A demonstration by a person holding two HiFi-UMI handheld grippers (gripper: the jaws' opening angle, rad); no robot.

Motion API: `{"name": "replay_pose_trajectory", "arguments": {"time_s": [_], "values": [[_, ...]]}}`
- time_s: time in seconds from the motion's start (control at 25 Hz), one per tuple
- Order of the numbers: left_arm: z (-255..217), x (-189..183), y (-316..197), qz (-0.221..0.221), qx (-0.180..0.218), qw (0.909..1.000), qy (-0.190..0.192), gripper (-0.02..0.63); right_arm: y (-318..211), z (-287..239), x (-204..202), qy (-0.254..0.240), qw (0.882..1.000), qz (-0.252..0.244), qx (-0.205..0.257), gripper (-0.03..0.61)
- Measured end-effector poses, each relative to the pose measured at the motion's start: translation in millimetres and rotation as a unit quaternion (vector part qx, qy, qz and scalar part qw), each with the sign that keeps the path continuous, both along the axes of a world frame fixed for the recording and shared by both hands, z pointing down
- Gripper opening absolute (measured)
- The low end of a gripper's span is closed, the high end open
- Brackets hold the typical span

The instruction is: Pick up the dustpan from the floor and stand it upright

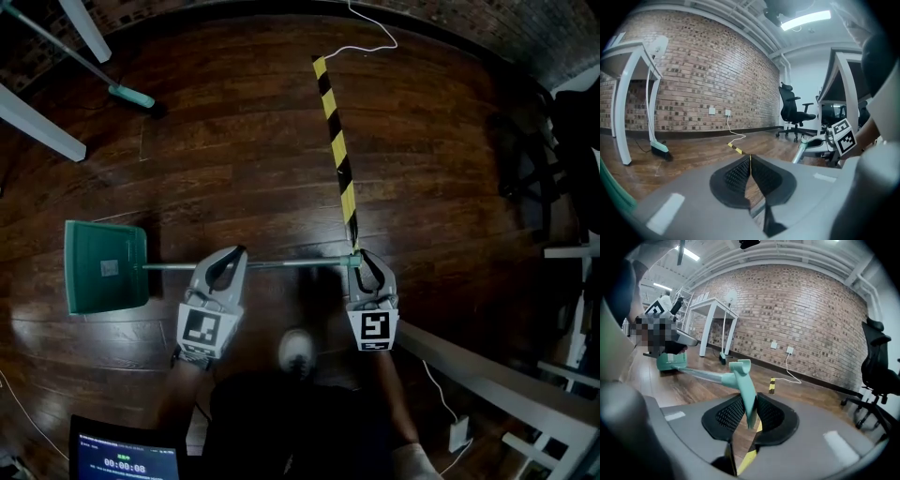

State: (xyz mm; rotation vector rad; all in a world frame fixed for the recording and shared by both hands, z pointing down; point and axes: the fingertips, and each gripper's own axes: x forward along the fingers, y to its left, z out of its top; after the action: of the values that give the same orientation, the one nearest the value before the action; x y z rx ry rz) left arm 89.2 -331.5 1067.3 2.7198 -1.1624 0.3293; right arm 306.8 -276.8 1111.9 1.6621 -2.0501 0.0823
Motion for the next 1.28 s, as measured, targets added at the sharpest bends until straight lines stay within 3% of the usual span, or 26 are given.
{"name": "replay_pose_trajectory", "arguments": {"time_s": [0.32, 0.52, 0.88, 1.04, 1.28], "values": [[-119, -2, 4, -0.016, -0.026, 0.9995, 0.007, 0.006, -15, -133, -2, 0.017, 1.000, 0.013, -0.006, 0.107], [-192, -3, 16, -0.024, -0.065, 0.9975, 0.017, 0.006, -17, -214, -12, 0.043, 0.999, -0.002, -0.027, 0.125], [-304, -33, 15, -0.043, -0.079, 0.9960, 0.004, 0.006, -20, -322, -20, 0.119, 0.991, 0.006, -0.064, 0.141], [-341, -59, 10, -0.067, -0.089, 0.9938, -0.002, 0.006, -19, -359, -46, 0.158, 0.984, -0.010, -0.080, 0.153], [-401, -97, 2, -0.100, -0.080, 0.9917, -0.009, 0.006, -21, -395, -107, 0.157, 0.981, -0.077, -0.088, 0.186]]}}
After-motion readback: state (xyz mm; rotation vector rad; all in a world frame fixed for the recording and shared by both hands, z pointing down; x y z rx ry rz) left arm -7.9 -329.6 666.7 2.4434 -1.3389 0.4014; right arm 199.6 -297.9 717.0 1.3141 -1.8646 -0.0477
